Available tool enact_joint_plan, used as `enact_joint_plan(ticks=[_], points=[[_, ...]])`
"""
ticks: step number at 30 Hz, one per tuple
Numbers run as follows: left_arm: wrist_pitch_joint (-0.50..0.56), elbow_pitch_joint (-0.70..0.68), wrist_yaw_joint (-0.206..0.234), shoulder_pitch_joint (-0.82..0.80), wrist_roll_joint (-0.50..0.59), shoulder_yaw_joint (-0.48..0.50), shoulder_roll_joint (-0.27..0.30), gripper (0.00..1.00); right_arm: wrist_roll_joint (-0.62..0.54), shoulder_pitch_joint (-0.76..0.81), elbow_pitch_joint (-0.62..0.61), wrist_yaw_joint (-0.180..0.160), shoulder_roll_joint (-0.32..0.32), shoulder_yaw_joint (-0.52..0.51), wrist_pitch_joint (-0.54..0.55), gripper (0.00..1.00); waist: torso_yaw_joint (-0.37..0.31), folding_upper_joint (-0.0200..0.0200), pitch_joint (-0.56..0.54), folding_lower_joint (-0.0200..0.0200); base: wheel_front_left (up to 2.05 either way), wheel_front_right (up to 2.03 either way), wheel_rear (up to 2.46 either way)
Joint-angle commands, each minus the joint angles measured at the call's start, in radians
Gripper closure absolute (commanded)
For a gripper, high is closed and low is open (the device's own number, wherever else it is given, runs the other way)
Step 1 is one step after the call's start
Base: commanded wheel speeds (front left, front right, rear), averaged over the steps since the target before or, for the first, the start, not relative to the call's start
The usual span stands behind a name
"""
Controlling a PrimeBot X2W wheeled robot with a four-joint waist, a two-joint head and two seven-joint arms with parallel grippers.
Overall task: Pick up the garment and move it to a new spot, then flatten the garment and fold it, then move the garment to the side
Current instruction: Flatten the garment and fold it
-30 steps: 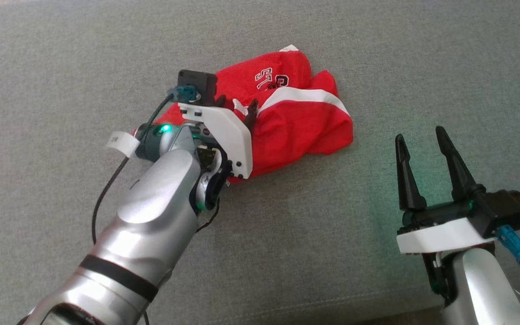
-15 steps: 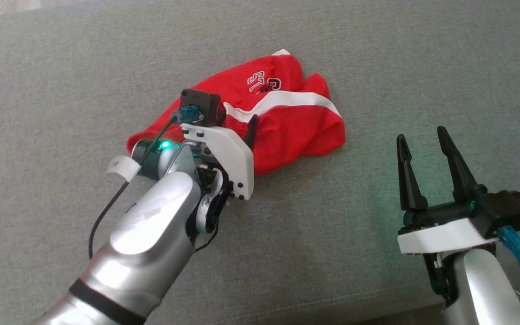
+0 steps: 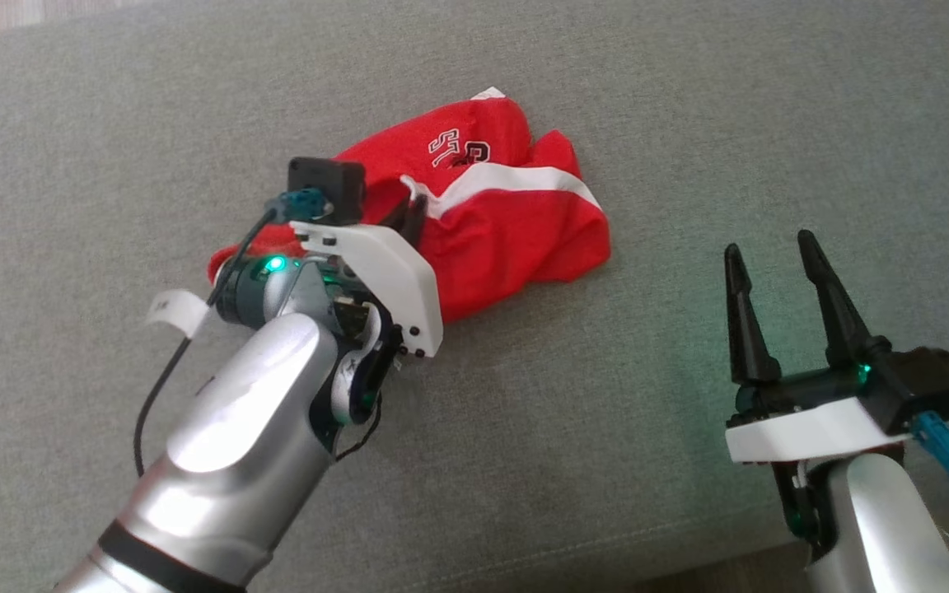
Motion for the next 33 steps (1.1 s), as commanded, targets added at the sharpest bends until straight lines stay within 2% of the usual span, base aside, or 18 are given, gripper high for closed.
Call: enact_joint_plan(ticks=[1, 5, 8, 9, 10, 15, 20, 24, 28, 33], points=[[-0.024, -0.033, -0.003, -0.044, -0.010, 0.047, 0.017, 1.00, 0.008, -0.006, -0.029, 0.008, -0.004, 0.014, -0.006, 0.00, -0.003, 0.0000, -0.003, 0.0000, 0.00, 0.00, 0.00], [-0.077, -0.013, -0.063, -0.057, -0.033, 0.054, 0.002, 1.00, 0.007, -0.006, -0.020, 0.008, -0.004, 0.019, -0.006, 0.00, -0.013, 0.0000, -0.023, 0.0000, 0.00, 0.00, 0.00], [-0.106, 0.005, -0.131, -0.087, -0.066, 0.056, -0.028, 1.00, 0.014, -0.006, -0.020, 0.008, -0.004, 0.020, -0.006, 0.00, -0.029, 0.0000, -0.049, 0.0000, 0.00, 0.00, 0.00], [-0.110, 0.009, -0.154, -0.103, -0.077, 0.055, -0.040, 1.00, 0.016, -0.006, -0.020, 0.008, -0.004, 0.023, -0.006, 0.00, -0.037, 0.0000, -0.059, 0.0000, 0.00, 0.00, 0.00], [-0.110, 0.009, -0.154, -0.103, -0.077, 0.055, -0.040, 1.00, 0.016, -0.006, -0.020, 0.008, -0.004, 0.023, -0.006, 0.00, -0.037, 0.0000, -0.059, 0.0000, 0.00, 0.00, 0.00], [-0.105, 0.024, -0.251, -0.220, -0.151, 0.062, -0.089, 1.00, 0.037, 0.000, -0.028, 0.008, -0.004, 0.036, -0.006, 0.00, -0.084, 0.0000, -0.100, 0.0000, 0.00, 0.00, 0.00], [-0.116, 0.023, -0.330, -0.363, -0.320, 0.117, -0.114, 1.00, 0.065, 0.023, -0.028, 0.008, -0.004, 0.064, -0.006, 0.00, -0.139, 0.0000, -0.147, 0.0000, 0.00, 0.00, 0.00], [-0.111, 0.009, -0.333, -0.395, -0.391, 0.136, -0.115, 1.00, 0.069, 0.033, -0.037, 0.008, -0.004, 0.057, -0.006, 0.00, -0.128, 0.0000, -0.153, 0.0000, 0.00, 0.00, 0.00], [-0.097, -0.029, -0.330, -0.291, -0.420, 0.132, -0.079, 1.00, 0.068, 0.035, -0.056, 0.008, -0.004, 0.028, -0.006, 0.00, -0.081, 0.0000, -0.136, 0.0000, 0.00, 0.00, 0.00], [-0.104, -0.138, -0.293, 0.030, -0.408, 0.093, 0.076, 1.00, 0.045, 0.037, -0.074, 0.008, -0.004, -0.022, -0.006, 0.00, 0.021, 0.0000, -0.098, 0.0000, 0.00, 0.00, 0.00]])
